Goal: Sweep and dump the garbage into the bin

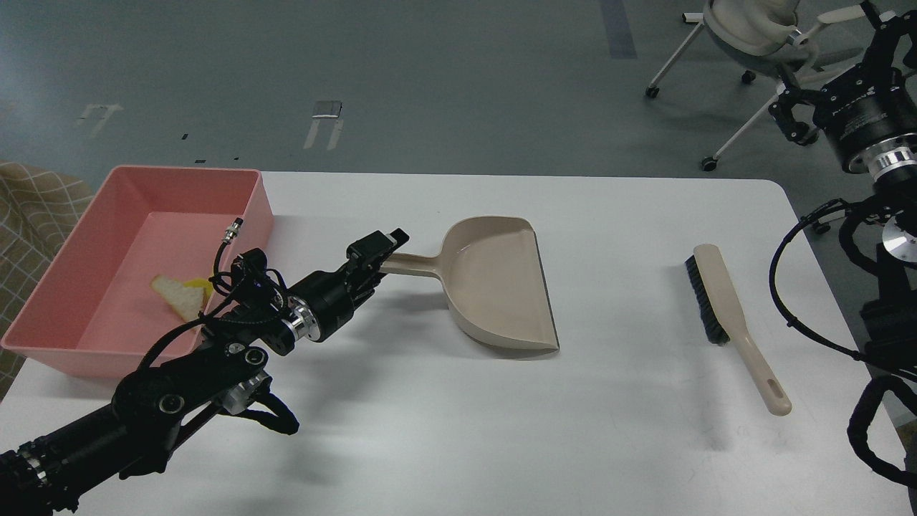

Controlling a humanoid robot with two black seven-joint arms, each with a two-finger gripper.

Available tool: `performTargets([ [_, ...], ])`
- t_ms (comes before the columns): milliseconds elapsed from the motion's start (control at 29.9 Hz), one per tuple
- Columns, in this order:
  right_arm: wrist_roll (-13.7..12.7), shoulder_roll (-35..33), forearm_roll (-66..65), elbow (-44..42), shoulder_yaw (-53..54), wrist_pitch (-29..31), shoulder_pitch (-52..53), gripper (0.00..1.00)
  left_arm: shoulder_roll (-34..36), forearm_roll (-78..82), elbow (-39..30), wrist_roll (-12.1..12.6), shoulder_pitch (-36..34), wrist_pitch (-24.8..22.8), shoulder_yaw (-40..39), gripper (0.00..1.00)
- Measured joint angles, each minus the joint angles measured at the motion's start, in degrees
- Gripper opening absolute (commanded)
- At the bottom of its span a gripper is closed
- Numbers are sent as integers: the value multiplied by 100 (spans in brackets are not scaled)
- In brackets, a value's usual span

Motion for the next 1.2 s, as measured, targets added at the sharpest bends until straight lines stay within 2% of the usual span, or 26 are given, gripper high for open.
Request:
performTargets([
  [301, 0, -14, 0, 0, 0, 0, -98, 100, 629, -6, -30, -11, -50, -365, 87, 79],
  [803, 0, -25, 36, 11, 7, 0, -185, 100, 1333, -24, -172, 96, -96, -449, 101, 81],
  [970, 0, -70, 37, 16, 8, 0, -266, 100, 1873, -101, -526, 103, -422, -516, 46, 83],
  [1204, -7, -174, 31, 233, -35, 0, -470, 100, 2257, -238, -766, 92, -1011, -664, -62, 84],
])
